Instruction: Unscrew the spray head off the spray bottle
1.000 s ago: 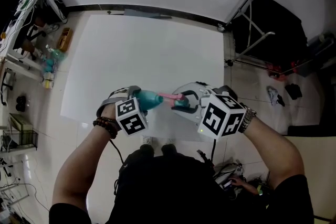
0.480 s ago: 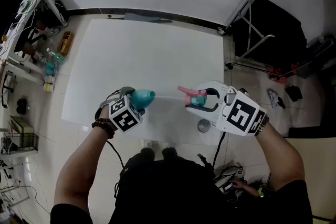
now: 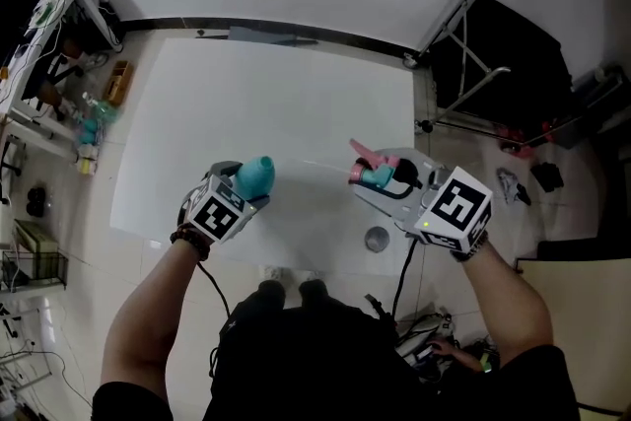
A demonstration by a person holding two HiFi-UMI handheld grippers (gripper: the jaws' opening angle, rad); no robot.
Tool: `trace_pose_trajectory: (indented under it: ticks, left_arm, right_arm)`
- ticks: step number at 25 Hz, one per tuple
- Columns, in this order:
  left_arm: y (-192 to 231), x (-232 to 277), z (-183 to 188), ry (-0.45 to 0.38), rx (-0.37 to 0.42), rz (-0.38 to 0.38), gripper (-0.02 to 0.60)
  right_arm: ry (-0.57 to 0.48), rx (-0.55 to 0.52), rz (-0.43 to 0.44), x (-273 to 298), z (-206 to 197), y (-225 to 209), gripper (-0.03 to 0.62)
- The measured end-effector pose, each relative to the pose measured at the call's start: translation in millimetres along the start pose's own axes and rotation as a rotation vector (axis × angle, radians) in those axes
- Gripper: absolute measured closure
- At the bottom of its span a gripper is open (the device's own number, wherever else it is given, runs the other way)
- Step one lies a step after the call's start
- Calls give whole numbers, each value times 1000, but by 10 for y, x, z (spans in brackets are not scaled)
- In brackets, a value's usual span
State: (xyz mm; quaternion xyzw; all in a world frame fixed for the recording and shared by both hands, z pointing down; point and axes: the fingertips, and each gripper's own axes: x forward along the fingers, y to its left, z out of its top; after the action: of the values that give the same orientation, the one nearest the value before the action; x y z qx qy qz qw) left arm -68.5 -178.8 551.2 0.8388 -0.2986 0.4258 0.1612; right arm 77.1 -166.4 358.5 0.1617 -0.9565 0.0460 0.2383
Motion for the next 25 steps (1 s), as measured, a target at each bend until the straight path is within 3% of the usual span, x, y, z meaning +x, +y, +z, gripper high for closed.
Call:
trace_pose_trajectory:
  ticks: [8, 14, 25]
  left_arm:
    - [156, 14, 160, -97, -139, 51, 186]
    - [222, 128, 129, -111, -216, 92, 186]
    - [296, 288, 248, -154, -233, 126, 184]
  right_arm:
    - [-24, 178, -206, 406, -354, -353, 474]
    - [9, 284, -330, 956, -750, -468, 474]
    - [65, 409, -386, 1429, -1265, -512, 474]
